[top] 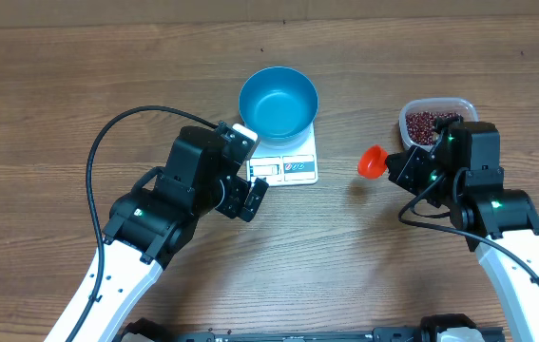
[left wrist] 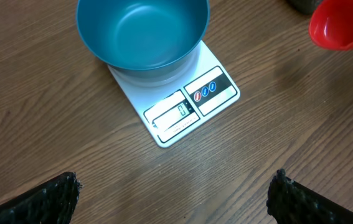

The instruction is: Scoop item into bowl and weigh 150g on scale

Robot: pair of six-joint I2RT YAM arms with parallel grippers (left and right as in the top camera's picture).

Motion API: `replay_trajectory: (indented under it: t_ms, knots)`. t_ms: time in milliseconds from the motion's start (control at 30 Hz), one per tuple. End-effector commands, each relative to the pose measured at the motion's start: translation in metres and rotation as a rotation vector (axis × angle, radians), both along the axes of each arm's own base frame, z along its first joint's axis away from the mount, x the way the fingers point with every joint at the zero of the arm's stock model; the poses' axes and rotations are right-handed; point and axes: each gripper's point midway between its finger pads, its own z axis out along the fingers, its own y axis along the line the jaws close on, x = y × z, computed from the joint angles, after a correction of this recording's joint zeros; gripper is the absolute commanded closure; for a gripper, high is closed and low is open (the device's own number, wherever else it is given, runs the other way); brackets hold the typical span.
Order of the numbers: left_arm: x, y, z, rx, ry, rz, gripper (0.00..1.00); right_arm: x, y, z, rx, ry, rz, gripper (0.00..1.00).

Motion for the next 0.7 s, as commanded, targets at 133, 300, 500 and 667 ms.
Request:
replay_trajectory:
  t_ms: [133, 300, 500, 667]
  knots:
    - [0.0024, -0.0053, 0.0088, -0.027, -0.009, -0.004, 0.00, 0.0065, 0.0005, 0.0229, 0.000, -0.064, 0.000, 0.96]
    - [0.0024, -0.0053, 0.0088, -0.027, -0.009, -0.004, 0.00, 0.0065, 0.0005, 0.0229, 0.000, -0.064, 0.000, 0.96]
    - [0.0024, -0.0053, 0.0088, -0.027, -0.009, -0.004, 0.00, 0.0065, 0.0004, 0.0229, 0.000, -0.065, 0.000, 0.96]
    - [0.0024, -0.0053, 0.0088, -0.027, -0.009, -0.004, 0.01, 0.0083, 0.0006, 0.0246, 0.001, -0.075, 0.000, 0.96]
